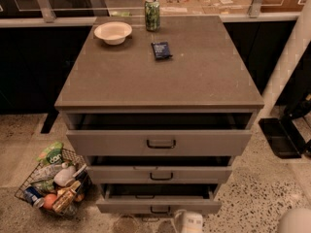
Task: Close bottom drawer
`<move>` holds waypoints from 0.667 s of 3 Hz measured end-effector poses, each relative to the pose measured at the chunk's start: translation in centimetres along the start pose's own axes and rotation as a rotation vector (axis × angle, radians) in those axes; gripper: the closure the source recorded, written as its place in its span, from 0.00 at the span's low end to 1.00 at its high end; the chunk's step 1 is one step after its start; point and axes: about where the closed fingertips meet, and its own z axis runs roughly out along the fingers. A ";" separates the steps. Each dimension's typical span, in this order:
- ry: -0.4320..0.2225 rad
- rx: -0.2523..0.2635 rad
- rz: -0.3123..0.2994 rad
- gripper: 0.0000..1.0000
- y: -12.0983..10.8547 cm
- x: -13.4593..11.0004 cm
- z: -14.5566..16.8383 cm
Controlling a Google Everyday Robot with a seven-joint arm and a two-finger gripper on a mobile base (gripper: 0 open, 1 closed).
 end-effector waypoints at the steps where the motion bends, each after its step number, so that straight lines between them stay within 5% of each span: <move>1: -0.038 0.039 -0.090 1.00 -4.8 0.1 3.0; 2: -0.038 0.039 -0.090 1.00 -4.5 -0.1 2.9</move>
Offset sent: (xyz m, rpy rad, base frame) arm 0.2167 0.0198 -0.0078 -0.0622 -0.1279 0.2439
